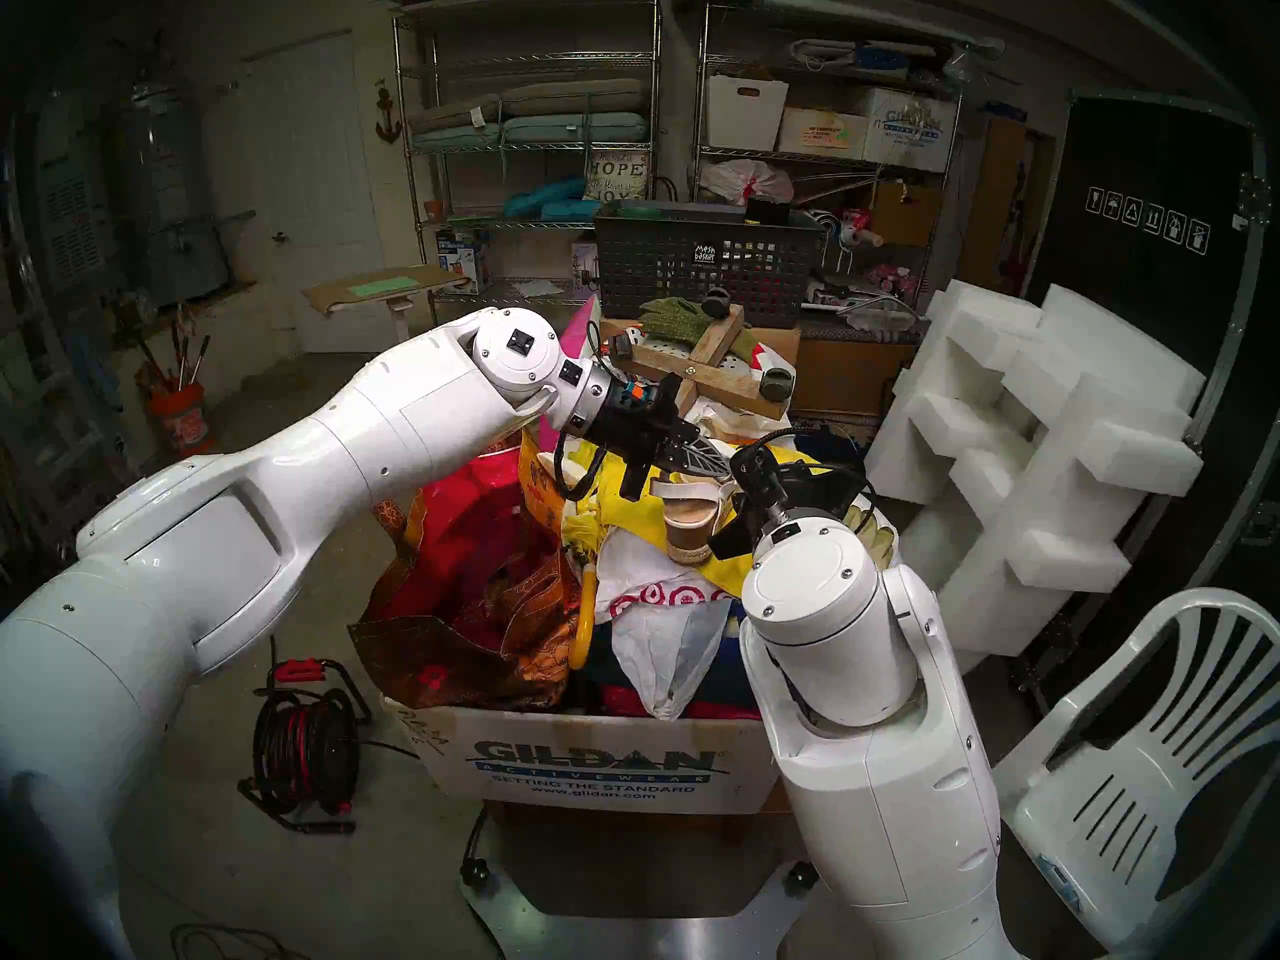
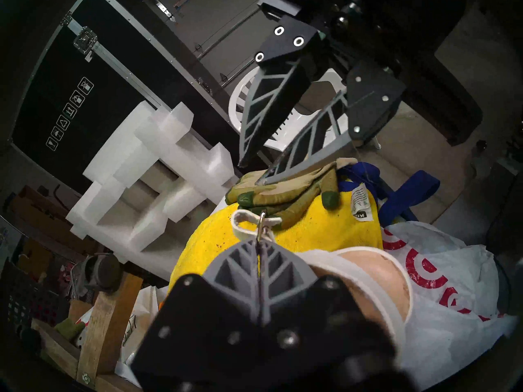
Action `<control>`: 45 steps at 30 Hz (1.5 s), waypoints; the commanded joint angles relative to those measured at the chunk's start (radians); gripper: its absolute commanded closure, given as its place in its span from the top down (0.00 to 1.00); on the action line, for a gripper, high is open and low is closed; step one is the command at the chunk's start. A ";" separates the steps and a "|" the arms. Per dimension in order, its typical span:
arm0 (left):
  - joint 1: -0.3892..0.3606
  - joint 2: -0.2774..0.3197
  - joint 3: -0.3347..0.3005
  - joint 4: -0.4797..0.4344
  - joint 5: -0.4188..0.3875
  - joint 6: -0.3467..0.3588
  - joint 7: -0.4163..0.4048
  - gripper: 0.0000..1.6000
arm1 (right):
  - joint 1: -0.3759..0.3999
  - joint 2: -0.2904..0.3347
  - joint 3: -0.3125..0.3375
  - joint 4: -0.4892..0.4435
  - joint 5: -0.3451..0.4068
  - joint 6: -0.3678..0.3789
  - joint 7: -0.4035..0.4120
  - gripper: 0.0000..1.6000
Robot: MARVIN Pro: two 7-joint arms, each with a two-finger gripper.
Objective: Unbuckle a shoe
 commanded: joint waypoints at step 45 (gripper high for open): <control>0.026 0.109 -0.015 -0.233 0.142 0.030 0.157 0.00 | 0.025 -0.012 -0.027 -0.002 0.080 -0.001 -0.045 0.44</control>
